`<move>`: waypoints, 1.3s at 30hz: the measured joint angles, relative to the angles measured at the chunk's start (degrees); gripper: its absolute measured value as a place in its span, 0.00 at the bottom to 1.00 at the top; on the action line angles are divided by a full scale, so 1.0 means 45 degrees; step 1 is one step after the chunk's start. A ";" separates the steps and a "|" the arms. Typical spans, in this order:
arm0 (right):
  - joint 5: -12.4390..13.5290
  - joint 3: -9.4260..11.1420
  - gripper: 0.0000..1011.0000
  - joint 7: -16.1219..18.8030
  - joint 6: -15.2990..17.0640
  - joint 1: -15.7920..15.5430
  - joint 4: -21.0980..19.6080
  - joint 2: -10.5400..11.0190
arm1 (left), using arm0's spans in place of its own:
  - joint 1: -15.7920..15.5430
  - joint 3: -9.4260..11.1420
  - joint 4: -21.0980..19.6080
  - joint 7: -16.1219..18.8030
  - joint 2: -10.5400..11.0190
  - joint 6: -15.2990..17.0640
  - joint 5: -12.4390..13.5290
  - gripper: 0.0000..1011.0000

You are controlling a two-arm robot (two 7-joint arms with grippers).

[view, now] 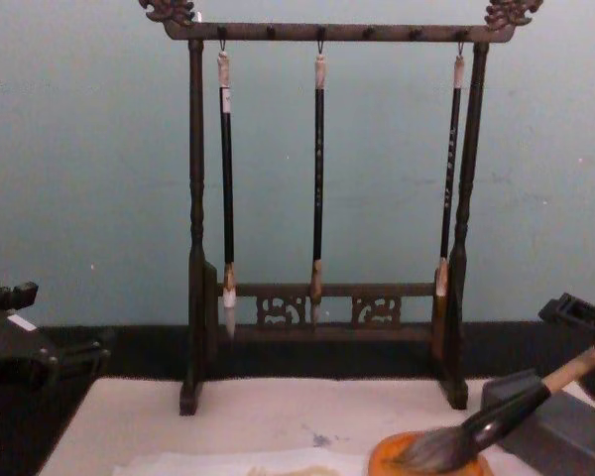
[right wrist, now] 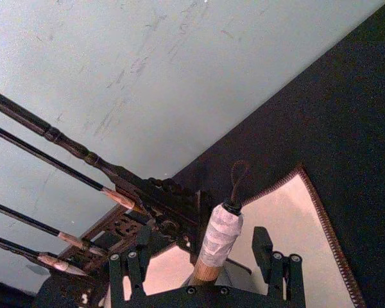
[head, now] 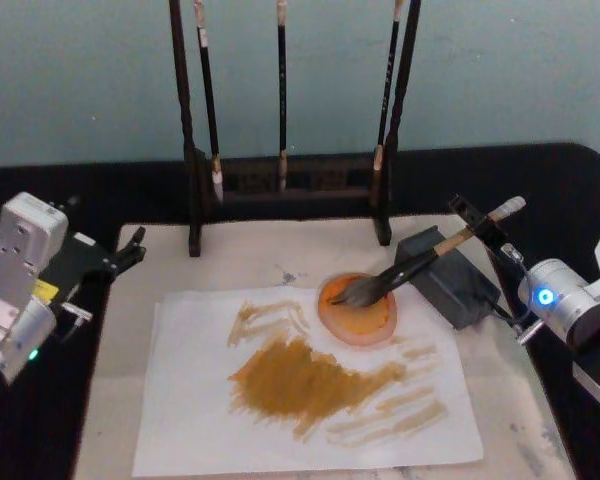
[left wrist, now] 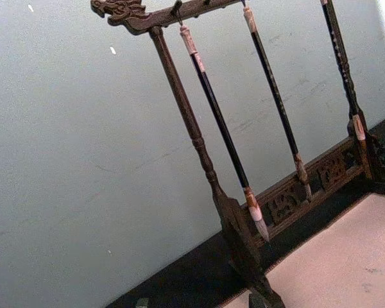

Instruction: Pick up the brush from the inkstone, write on the paper, then place the brush back to its original position.

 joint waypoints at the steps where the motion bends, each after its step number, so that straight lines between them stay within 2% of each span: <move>1: -0.0001 0.0002 0.99 0.0000 0.0000 -0.0001 0.0000 -0.0006 | 0.0000 0.0000 0.0000 0.0000 0.0000 0.0000 0.0000 1.00; 10: -0.0005 0.0037 0.99 -0.0044 0.0021 -0.0013 0.0000 -0.0032 | 0.0001 -0.0001 0.0001 0.0000 0.0000 0.0000 -0.0001 1.00; 13: -0.0006 0.0047 0.95 -0.0057 0.0033 -0.0016 0.0000 -0.0036 | 0.0000 -0.0001 0.0000 0.0000 0.0000 0.0000 0.0000 1.00; 24: -0.0007 0.0062 0.66 -0.0075 0.0052 -0.0027 -0.0009 -0.0049 | 0.0000 -0.0001 0.0000 0.0000 0.0000 0.0000 0.0000 1.00; 25: -0.0007 0.0064 0.60 -0.0077 0.0054 -0.0029 -0.0011 -0.0050 | 0.0000 0.0000 0.0000 0.0000 0.0000 0.0000 -0.0001 1.00; 28: -0.0007 0.0067 0.54 -0.0078 0.0057 -0.0031 -0.0014 -0.0053 | 0.0000 0.0000 0.0000 0.0000 0.0000 0.0000 0.0000 1.00; 29: -0.0007 0.0069 0.47 -0.0080 0.0059 -0.0031 -0.0016 -0.0054 | 0.0000 0.0000 0.0000 0.0000 0.0000 0.0000 0.0000 1.00; 36: -0.0007 0.0076 0.26 -0.0088 0.0068 -0.0031 -0.0018 -0.0056 | 0.0000 0.0000 0.0000 0.0000 0.0000 0.0000 -0.0001 1.00; 37: -0.0007 0.0076 0.26 -0.0090 0.0068 -0.0031 -0.0018 -0.0056 | 0.0000 0.0000 0.0000 0.0000 0.0000 0.0000 0.0000 1.00; 38: -0.0007 0.0076 0.20 -0.0092 0.0069 -0.0031 -0.0019 -0.0055 | 0.0000 0.0000 0.0000 0.0000 0.0000 0.0000 0.0000 1.00; 39: -0.0007 0.0076 0.18 -0.0092 0.0068 -0.0031 -0.0018 -0.0056 | 0.0000 0.0000 0.0000 0.0000 0.0000 0.0000 0.0000 1.00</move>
